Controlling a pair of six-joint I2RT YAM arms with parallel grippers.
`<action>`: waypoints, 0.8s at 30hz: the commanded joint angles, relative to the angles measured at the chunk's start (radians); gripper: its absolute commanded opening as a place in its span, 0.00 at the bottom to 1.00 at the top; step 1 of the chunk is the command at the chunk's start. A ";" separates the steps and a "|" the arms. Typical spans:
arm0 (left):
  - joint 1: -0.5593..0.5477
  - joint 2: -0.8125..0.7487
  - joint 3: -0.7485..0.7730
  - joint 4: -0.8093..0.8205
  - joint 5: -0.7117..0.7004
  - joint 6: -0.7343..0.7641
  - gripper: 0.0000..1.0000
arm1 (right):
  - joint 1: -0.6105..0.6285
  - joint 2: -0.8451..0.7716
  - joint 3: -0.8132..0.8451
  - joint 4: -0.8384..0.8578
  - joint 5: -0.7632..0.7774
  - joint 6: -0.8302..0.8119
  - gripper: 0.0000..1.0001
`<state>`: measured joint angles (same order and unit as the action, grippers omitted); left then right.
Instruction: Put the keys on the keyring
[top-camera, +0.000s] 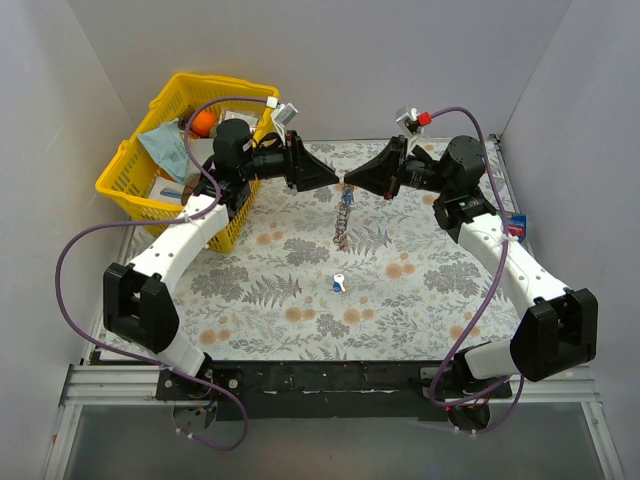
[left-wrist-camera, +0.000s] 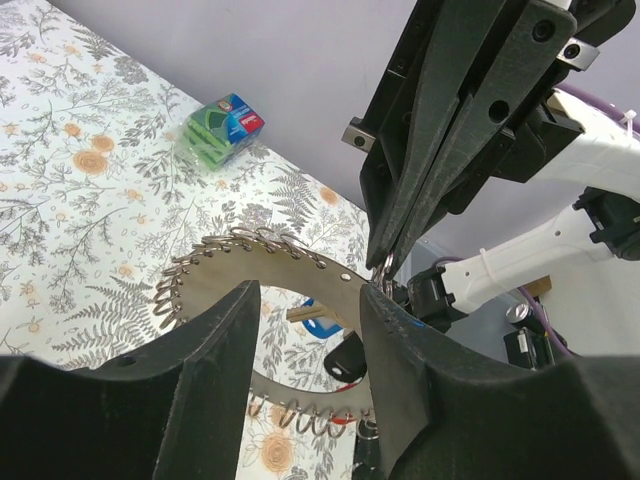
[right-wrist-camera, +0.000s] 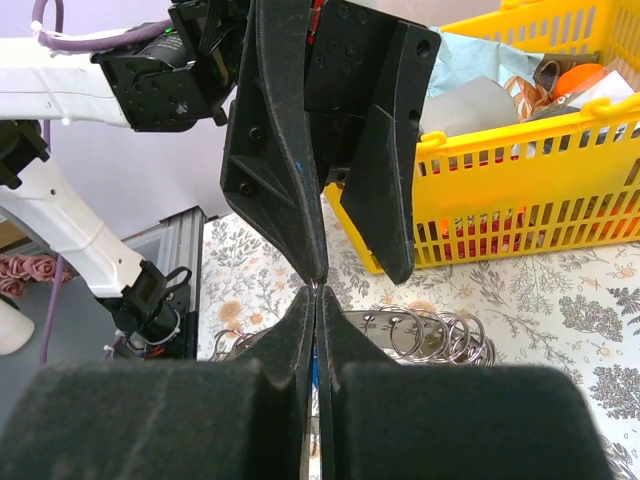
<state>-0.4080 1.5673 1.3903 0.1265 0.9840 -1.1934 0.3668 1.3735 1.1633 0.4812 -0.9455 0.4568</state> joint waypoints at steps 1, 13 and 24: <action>-0.002 -0.073 0.015 -0.022 0.004 0.038 0.43 | -0.008 -0.033 0.019 0.062 0.001 -0.001 0.01; 0.008 -0.102 -0.025 0.045 0.001 0.000 0.46 | -0.008 -0.036 0.013 0.074 -0.012 0.016 0.01; 0.008 -0.127 -0.108 0.193 0.010 0.004 0.48 | -0.008 -0.036 0.019 0.069 -0.016 0.016 0.01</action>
<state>-0.4061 1.4975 1.2877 0.2611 0.9627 -1.2270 0.3656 1.3735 1.1633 0.4816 -0.9493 0.4648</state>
